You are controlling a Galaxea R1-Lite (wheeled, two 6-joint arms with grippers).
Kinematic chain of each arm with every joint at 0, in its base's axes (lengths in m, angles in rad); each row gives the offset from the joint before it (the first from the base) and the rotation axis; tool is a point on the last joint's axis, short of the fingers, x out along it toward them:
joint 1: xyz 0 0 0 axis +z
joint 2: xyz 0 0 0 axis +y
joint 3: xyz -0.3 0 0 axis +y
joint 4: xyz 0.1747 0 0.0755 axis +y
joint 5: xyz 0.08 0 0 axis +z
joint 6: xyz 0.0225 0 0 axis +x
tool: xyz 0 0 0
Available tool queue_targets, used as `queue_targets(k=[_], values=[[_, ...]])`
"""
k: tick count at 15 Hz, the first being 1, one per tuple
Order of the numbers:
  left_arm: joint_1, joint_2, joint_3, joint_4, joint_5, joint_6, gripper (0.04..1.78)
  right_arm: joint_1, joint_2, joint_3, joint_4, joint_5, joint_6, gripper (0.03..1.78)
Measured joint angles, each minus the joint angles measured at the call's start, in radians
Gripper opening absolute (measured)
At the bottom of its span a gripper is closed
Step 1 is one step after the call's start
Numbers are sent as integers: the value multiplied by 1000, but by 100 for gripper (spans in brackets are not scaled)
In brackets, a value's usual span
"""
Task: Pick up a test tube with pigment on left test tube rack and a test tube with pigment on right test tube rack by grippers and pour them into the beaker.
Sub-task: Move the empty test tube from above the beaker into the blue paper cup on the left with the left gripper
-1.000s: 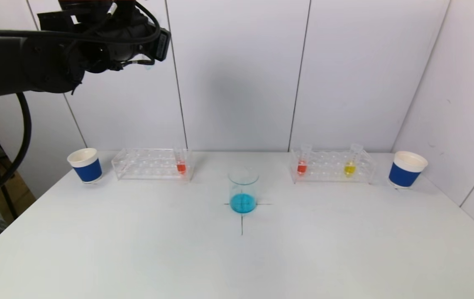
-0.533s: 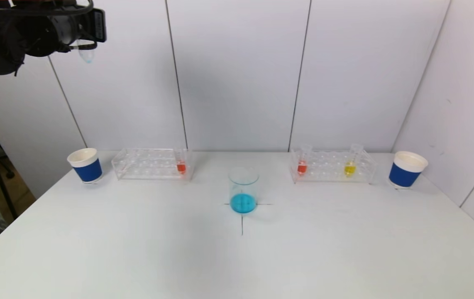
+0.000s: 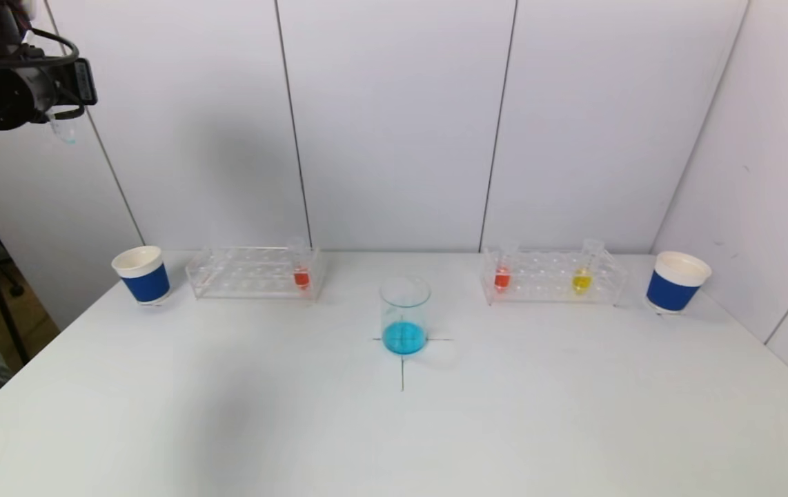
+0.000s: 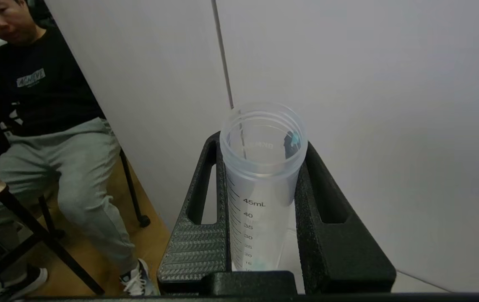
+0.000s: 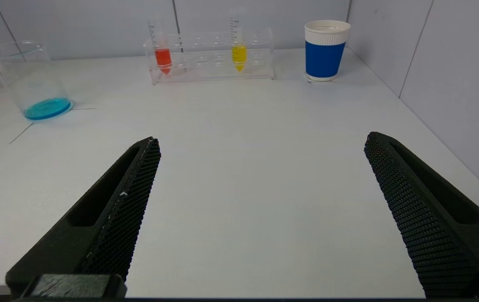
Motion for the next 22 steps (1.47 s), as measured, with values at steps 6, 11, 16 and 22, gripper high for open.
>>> queue_targets(k=[6, 11, 16, 22], values=[[61, 104, 79, -192, -50, -16, 45, 0, 0, 0, 0, 0, 0, 177], [74, 230, 105, -280, -61, -46, 45, 0, 0, 0, 0, 0, 0, 177], [76, 311, 163, -341, -100, -66, 45, 0, 0, 0, 0, 0, 0, 177], [76, 344, 262, -438, -102, -69, 45, 0, 0, 0, 0, 0, 0, 177]])
